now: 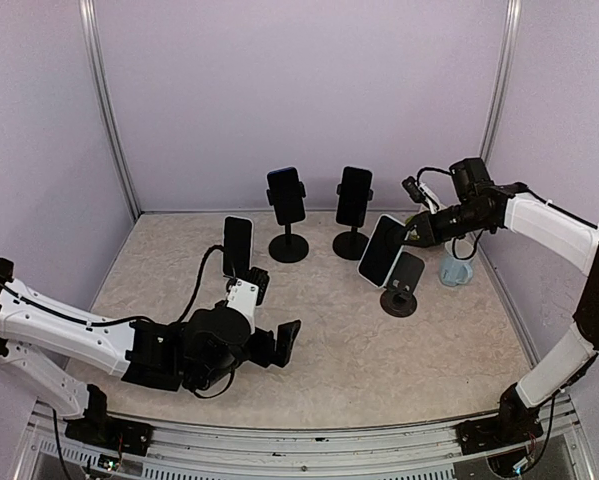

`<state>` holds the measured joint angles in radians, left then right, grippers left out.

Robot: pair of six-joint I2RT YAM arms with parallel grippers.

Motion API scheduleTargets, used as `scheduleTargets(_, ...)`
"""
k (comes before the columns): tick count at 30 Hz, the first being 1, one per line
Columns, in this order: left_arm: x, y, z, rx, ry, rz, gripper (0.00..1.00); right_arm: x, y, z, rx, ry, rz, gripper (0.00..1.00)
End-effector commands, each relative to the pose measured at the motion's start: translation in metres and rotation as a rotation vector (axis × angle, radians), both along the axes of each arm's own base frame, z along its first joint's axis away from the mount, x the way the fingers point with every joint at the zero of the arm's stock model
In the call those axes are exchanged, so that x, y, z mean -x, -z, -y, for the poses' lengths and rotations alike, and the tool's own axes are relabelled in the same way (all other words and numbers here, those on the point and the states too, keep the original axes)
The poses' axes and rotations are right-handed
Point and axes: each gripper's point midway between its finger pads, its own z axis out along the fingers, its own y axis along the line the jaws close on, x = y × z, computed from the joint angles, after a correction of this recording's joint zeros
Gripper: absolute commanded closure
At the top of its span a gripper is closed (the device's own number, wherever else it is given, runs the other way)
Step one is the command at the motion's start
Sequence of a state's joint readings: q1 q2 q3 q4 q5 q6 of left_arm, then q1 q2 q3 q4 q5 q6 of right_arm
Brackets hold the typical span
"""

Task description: Place the phone on the phone stand

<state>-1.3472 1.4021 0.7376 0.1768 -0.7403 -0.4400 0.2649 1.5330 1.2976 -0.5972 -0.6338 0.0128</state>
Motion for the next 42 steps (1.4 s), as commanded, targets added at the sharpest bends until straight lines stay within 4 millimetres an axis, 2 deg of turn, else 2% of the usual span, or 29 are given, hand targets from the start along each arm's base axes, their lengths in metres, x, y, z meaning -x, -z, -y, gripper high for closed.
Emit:
scheduleTargets(1,0.003,-0.013,0.0,0.006,0.034,-0.011,0.01,-0.004,-0.029,0.013,0.029,0.018,0.085,1.0)
scheduleTargets(9,0.005,-0.019,0.001,0.006,0.083,-0.025,0.01,-0.002,-0.032,0.034,0.083,0.06,0.096,1.0)
scheduleTargets(15,0.007,-0.022,0.001,0.012,0.112,-0.031,0.01,0.003,-0.037,0.036,0.094,0.026,0.101,1.0)
scheduleTargets(23,0.013,-0.014,-0.002,0.028,0.146,-0.057,0.01,0.007,-0.03,0.041,0.089,-0.032,0.065,1.0)
scheduleTargets(30,0.017,-0.018,-0.005,0.046,0.17,-0.053,0.01,0.014,-0.029,0.051,0.092,-0.065,0.116,1.0)
scheduleTargets(37,0.024,-0.017,-0.015,0.062,0.202,-0.059,0.01,0.024,-0.033,0.047,0.09,-0.137,0.202,1.0)
scheduleTargets(42,0.027,-0.016,-0.019,0.067,0.214,-0.063,0.01,0.019,-0.022,0.044,0.094,-0.172,0.183,1.0)
